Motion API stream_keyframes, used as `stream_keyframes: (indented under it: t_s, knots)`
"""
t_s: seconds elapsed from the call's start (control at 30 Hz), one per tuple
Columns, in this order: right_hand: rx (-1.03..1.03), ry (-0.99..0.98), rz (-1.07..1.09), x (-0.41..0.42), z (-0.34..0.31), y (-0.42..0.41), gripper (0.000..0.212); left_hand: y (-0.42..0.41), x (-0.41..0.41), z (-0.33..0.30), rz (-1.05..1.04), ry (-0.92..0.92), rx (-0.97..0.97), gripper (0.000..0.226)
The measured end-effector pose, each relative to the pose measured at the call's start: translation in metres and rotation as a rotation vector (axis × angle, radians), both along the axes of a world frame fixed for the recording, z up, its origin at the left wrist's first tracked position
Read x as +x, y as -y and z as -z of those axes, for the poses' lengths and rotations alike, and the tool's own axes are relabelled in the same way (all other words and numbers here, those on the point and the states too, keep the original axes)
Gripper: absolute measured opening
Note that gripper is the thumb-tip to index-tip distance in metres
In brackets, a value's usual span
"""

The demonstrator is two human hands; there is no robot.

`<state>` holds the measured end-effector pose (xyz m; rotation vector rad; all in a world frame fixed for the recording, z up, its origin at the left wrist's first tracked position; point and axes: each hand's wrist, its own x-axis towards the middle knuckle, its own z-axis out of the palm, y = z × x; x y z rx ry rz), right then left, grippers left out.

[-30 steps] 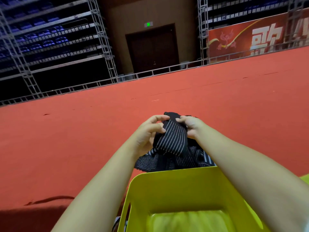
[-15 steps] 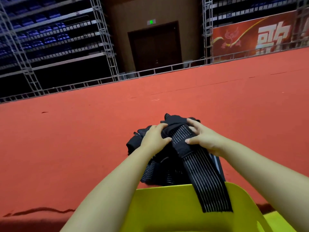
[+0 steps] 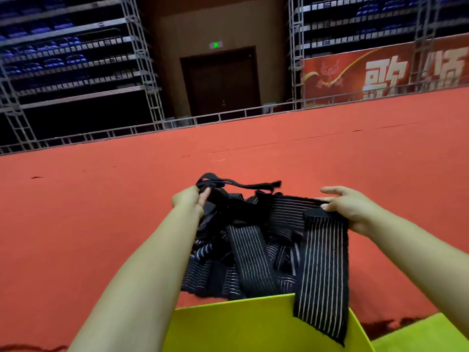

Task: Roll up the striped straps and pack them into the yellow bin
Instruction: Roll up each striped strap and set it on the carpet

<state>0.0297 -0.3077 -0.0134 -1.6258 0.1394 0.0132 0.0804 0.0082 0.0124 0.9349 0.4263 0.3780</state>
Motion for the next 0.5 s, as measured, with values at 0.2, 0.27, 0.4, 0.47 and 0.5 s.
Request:
stream_keyframes:
  t_s: [0.2, 0.27, 0.4, 0.47, 0.5]
  knots:
    - [-0.074, -0.101, 0.113, 0.0, 0.015, 0.004, 0.022, 0.037, -0.034, 0.001, 0.396, -0.18, 0.428, 0.059]
    - [0.047, -0.027, 0.1, -0.004, 0.009, -0.003, 0.022, 0.053, -0.05, 0.0, 0.5, -0.265, 0.607, 0.062]
    - [0.145, 0.2, 0.036, -0.018, -0.018, -0.016, 0.018, 0.069, -0.071, -0.004, 0.632, -0.286, 0.561, 0.056]
    - [0.177, 0.279, -0.029, -0.027, -0.033, -0.022, 0.019, 0.075, -0.081, -0.007, 0.754, -0.288, 0.435, 0.059]
    - [0.198, 0.309, -0.07, -0.034, -0.04, -0.025, 0.019, 0.077, -0.086, -0.01, 0.782, -0.269, 0.347, 0.06]
